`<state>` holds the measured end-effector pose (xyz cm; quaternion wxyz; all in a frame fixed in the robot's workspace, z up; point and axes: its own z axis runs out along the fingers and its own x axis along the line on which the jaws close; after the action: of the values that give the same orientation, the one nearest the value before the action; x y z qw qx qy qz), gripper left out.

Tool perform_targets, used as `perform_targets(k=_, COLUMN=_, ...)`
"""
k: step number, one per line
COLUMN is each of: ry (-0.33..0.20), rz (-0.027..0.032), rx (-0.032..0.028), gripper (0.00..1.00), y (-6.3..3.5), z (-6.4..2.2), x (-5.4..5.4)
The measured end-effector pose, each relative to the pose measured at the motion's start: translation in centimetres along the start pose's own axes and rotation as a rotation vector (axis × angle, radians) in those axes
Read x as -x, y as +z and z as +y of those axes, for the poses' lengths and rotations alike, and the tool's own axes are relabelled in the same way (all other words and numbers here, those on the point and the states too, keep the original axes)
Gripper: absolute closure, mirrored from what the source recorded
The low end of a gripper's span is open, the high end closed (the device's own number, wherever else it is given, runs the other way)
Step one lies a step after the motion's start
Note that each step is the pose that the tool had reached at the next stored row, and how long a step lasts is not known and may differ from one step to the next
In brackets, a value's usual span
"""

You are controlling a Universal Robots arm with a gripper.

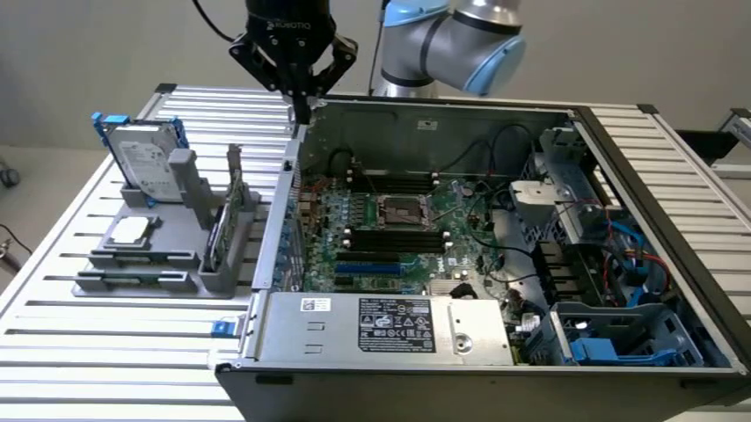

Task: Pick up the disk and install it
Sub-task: 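Reach for the disk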

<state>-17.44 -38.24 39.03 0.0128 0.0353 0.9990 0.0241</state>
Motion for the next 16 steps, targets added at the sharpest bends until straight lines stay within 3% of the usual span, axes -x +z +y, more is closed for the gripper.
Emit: perform_targets(k=16, ry=0.000, rz=-0.0006, rx=-0.0007, gripper=0.89, y=1.39, z=2.41, x=-7.5)
